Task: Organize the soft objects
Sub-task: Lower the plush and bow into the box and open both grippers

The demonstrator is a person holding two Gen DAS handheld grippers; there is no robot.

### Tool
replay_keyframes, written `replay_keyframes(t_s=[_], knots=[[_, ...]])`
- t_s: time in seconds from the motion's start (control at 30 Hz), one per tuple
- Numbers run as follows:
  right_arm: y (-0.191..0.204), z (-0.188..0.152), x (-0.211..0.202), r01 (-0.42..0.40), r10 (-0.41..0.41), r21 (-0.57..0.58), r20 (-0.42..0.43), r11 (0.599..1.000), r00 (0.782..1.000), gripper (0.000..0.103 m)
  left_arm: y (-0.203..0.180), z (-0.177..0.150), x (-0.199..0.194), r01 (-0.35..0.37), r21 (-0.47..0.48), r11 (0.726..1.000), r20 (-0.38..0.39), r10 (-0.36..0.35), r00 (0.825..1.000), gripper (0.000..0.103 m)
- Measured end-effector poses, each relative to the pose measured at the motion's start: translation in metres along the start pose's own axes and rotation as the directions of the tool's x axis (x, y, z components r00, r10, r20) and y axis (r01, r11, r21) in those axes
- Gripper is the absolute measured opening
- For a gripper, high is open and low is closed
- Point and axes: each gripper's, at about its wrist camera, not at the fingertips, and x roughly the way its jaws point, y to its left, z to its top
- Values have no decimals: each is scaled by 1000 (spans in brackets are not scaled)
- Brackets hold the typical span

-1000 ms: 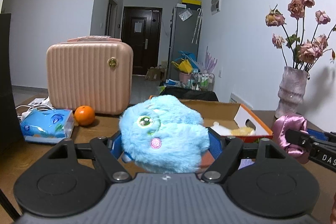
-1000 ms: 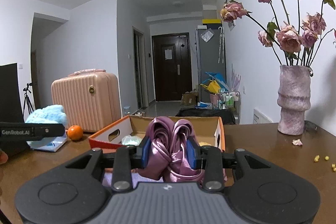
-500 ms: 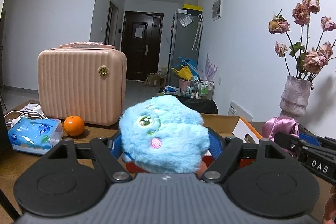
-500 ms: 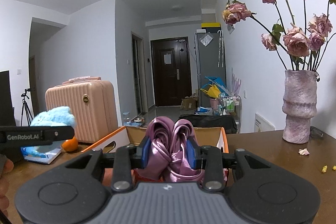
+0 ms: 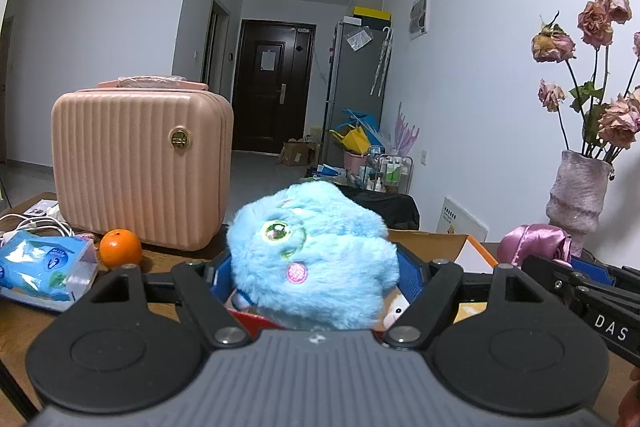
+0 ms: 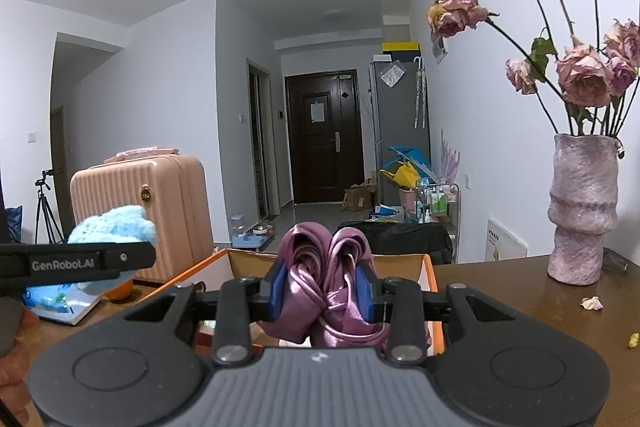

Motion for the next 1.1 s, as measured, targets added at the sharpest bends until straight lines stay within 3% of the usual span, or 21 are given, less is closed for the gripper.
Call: replay_keyframes(t_s=[1.1], knots=[[-18, 10, 98, 41, -41, -3, -56, 999, 998, 35, -9, 8, 100, -25, 30, 999, -40, 26, 999, 77]])
